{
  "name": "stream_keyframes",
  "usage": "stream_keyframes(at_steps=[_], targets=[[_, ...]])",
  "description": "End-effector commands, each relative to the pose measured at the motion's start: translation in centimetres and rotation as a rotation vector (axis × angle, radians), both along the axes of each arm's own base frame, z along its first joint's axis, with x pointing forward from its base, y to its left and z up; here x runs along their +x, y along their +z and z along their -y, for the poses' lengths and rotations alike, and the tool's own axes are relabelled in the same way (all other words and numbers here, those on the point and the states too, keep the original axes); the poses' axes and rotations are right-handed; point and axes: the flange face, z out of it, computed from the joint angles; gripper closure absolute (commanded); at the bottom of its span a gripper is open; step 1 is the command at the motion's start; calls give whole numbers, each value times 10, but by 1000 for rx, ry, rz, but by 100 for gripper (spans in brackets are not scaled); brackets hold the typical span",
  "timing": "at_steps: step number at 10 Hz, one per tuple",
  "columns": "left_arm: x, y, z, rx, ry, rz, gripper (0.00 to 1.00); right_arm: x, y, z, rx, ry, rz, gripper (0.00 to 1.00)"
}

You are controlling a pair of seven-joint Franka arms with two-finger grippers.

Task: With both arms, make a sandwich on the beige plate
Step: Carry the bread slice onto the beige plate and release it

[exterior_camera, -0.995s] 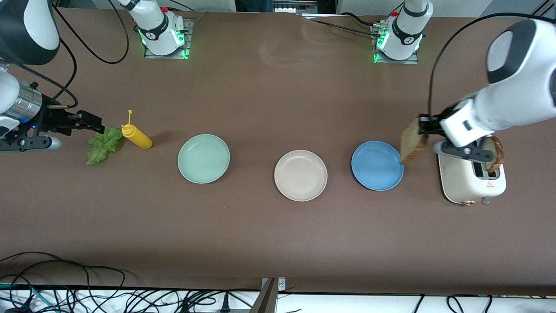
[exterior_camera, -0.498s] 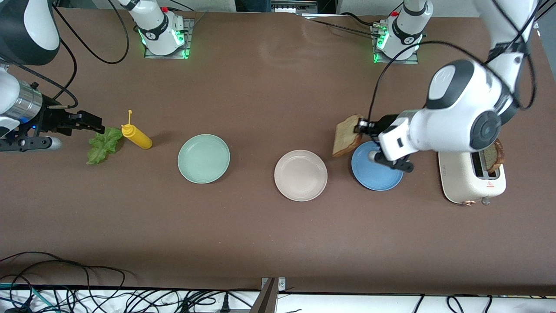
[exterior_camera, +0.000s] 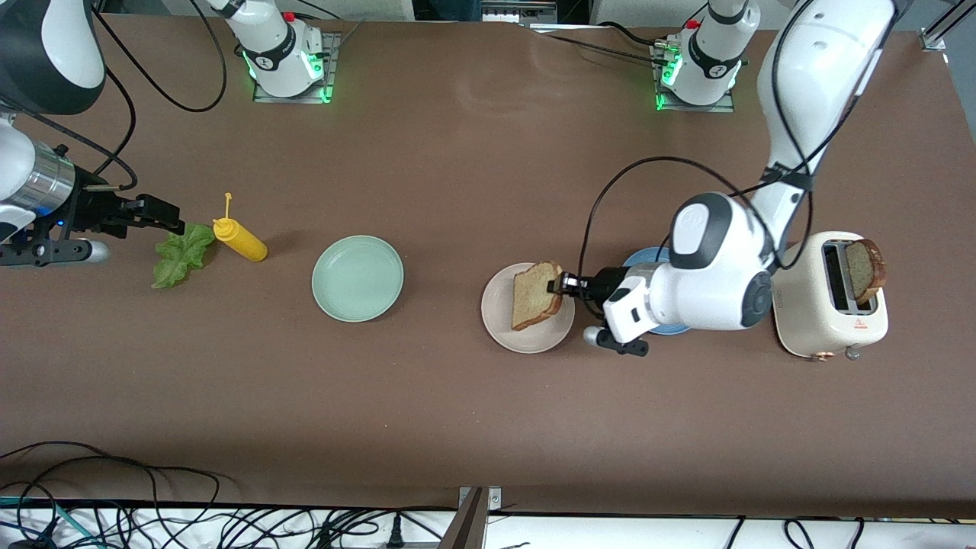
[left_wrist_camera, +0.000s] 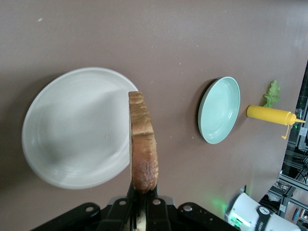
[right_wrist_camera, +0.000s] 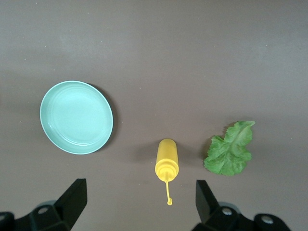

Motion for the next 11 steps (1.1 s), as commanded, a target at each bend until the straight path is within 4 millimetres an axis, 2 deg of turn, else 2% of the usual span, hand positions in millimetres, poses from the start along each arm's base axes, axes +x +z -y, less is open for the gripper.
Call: stream_keyframes(at_steps=[1, 3, 6, 7, 8, 10, 11], targets=[[11, -31, -2, -146, -28, 15, 100, -3, 3, 1, 18, -12, -1, 0], [3, -56, -6, -183, -99, 48, 100, -3, 3, 1, 18, -12, -2, 0], [1, -83, -9, -202, -139, 57, 100, -3, 2, 3, 20, -9, -2, 0], [4, -93, -22, -225, -158, 84, 100, -3, 2, 3, 20, -9, -2, 0], [3, -99, -26, -231, -168, 88, 100, -3, 2, 3, 18, -9, -2, 0], [4, -98, -27, -217, -182, 98, 1, -3, 1, 4, 20, -11, -5, 0], [6, -97, -32, -214, -175, 98, 0, -3, 2, 3, 20, -9, -3, 0]])
